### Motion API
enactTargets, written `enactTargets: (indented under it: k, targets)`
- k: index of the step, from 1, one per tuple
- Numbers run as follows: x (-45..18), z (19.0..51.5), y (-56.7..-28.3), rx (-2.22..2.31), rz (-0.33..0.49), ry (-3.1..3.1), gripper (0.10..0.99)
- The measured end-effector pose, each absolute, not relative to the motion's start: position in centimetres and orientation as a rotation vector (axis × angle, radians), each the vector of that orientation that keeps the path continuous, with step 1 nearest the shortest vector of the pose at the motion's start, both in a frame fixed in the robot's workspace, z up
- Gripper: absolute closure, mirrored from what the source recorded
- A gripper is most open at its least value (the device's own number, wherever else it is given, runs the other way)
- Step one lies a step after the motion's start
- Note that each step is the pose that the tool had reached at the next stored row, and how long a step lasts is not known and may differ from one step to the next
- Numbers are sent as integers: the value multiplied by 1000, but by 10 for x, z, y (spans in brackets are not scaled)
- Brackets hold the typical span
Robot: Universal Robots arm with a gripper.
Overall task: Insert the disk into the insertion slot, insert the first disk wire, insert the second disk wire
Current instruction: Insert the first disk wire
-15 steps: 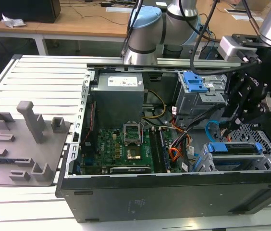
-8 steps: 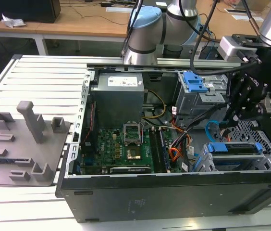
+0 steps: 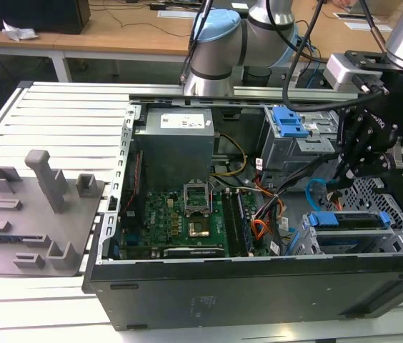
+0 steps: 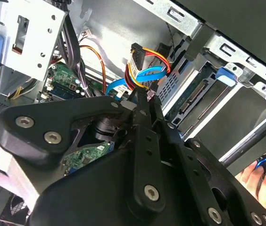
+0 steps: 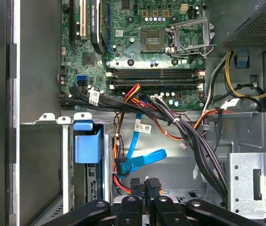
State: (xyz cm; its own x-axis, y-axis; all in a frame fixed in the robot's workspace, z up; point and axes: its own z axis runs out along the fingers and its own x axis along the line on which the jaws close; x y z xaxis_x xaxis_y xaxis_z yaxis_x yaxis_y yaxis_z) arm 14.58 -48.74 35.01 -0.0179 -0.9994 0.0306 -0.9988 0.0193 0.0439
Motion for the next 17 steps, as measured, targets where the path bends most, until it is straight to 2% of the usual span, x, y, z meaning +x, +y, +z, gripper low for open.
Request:
enactTargets:
  k: [17]
  targets:
    - [159, 350, -494, 2161, -21, -2202, 922]
